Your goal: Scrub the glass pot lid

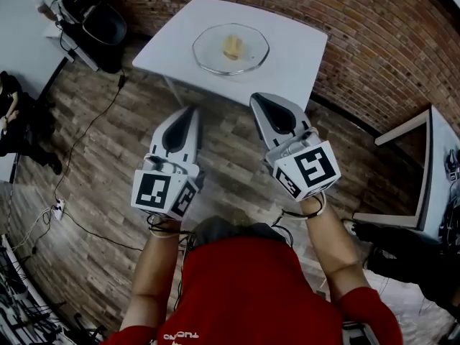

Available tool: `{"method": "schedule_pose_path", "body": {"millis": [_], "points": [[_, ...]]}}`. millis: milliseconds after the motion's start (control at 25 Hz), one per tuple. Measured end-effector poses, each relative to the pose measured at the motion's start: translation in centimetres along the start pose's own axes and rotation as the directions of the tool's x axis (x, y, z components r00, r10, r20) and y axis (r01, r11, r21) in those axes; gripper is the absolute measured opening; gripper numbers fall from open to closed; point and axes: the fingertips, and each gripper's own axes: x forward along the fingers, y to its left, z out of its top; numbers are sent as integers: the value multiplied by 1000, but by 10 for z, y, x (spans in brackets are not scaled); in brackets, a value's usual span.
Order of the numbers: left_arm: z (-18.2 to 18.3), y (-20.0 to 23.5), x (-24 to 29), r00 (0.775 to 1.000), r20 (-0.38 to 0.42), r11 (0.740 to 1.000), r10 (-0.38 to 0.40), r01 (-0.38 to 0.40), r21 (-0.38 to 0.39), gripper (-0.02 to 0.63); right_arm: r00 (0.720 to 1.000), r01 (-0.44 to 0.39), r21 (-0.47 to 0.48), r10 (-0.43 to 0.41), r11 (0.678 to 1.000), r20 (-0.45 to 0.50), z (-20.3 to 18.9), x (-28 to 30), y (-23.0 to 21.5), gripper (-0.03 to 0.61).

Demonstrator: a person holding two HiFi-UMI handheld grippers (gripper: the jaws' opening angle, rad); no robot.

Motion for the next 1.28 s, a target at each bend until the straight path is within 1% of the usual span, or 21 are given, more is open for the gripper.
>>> {"method": "schedule_pose_path", "body": {"millis": [280, 520, 800, 1080, 1280], "points": [[-1, 19, 33, 1000, -7, 1000, 3, -3, 1, 17, 1000, -5, 7, 5, 1000, -10, -8, 28, -22, 29], [-11, 46, 63, 1000, -14, 1000, -17, 17, 2, 17, 1000, 16, 3, -16, 1000, -23, -19, 60, -41, 29], [-16, 99, 113, 999, -7, 999, -47, 47, -9, 17, 998, 45, -9, -45, 999, -42, -32, 126, -69, 29], [-20, 169, 160, 994, -20, 994, -105, 105, 2, 17, 992, 100, -36, -103, 994, -75, -40, 203, -86, 29], [-28, 202, 191, 989, -35, 989, -145, 145, -6, 17, 984, 144, -44, -148, 989, -98, -48, 238, -104, 29]]}}
